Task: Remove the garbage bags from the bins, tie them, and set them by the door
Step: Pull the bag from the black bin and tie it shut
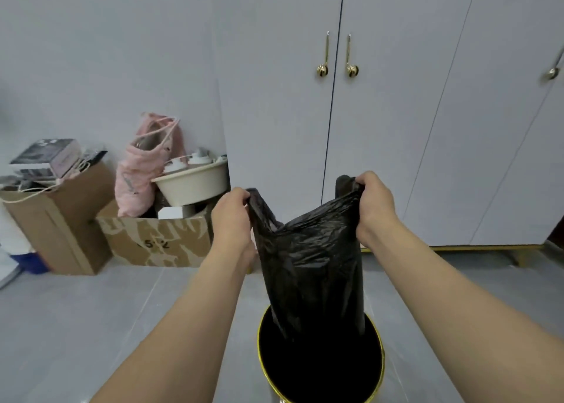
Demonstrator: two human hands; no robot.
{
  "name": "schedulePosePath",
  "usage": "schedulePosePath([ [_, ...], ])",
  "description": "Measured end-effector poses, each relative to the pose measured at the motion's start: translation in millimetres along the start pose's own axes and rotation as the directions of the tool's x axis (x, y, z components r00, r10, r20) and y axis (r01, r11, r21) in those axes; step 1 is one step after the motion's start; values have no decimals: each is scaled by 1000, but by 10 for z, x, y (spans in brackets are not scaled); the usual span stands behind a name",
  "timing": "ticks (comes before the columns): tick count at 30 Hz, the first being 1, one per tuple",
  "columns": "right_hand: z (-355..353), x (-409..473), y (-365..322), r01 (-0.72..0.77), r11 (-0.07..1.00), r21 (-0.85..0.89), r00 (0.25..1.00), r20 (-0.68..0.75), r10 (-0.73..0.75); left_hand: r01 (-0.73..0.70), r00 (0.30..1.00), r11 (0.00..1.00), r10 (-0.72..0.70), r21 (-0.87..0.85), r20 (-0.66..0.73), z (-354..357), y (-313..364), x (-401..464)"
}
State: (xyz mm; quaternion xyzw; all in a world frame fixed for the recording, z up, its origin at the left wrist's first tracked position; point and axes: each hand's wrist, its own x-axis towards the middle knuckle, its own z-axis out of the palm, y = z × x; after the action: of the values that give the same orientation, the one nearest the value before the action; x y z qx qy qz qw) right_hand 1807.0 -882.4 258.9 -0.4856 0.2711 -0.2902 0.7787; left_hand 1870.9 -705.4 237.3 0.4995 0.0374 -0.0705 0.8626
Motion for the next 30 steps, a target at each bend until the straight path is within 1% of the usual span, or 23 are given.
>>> schedulePosePath([
  [2,236,-121,-247,23,1000,8,998,57,-24,-56,998,998,56,-33,-18,32,403,-50],
  [4,485,-231,-465,15,1000,14,988,151,-17,-88,995,994,86,-59,-43,6,754,-60],
  [7,849,-379,-637,1,1000,22,961,278,-7,-162,981,986,155,-48,-114,-58,1190,-152],
  [9,1071,-487,-659,-3,999,33,944,330,-8,-226,967,970,212,-91,-143,-129,1395,-224],
  [11,1280,-604,-617,-6,1000,16,928,373,-1,-265,959,954,246,-143,-139,-247,1533,-268],
  [13,1456,-701,-467,-3,1000,-1,918,396,4,-297,949,945,275,-138,-157,-462,1581,-292],
  [14,1525,-746,-359,5,1000,-10,919,395,-1,-325,936,939,303,-111,-177,-594,1566,-275],
  [16,1601,-822,-87,41,999,-23,920,392,-29,-383,901,923,378,16,-211,-895,1466,-264],
  [18,1609,-874,238,93,992,-81,927,370,-57,-433,866,892,451,127,-215,-1217,1248,-257],
  [19,1592,-889,427,122,985,-124,934,349,-72,-432,862,887,460,166,-214,-1393,1099,-249],
  [21,1510,-859,883,163,969,-184,946,309,-100,-375,882,899,421,224,-213,-1791,700,-185],
  [23,1368,-831,1417,167,959,-231,952,290,-96,-269,914,918,339,292,-221,-2176,205,-125],
  [25,1152,-844,1954,163,939,-304,959,272,-78,-167,933,907,272,388,-234,-2526,-291,-117],
  [27,937,-867,2364,141,932,-333,972,223,-68,-66,948,862,212,502,-239,-2841,-707,-170],
  [30,727,-869,2639,9,951,-309,992,119,30,119,969,739,59,663,-240,-3273,-1055,-273],
])
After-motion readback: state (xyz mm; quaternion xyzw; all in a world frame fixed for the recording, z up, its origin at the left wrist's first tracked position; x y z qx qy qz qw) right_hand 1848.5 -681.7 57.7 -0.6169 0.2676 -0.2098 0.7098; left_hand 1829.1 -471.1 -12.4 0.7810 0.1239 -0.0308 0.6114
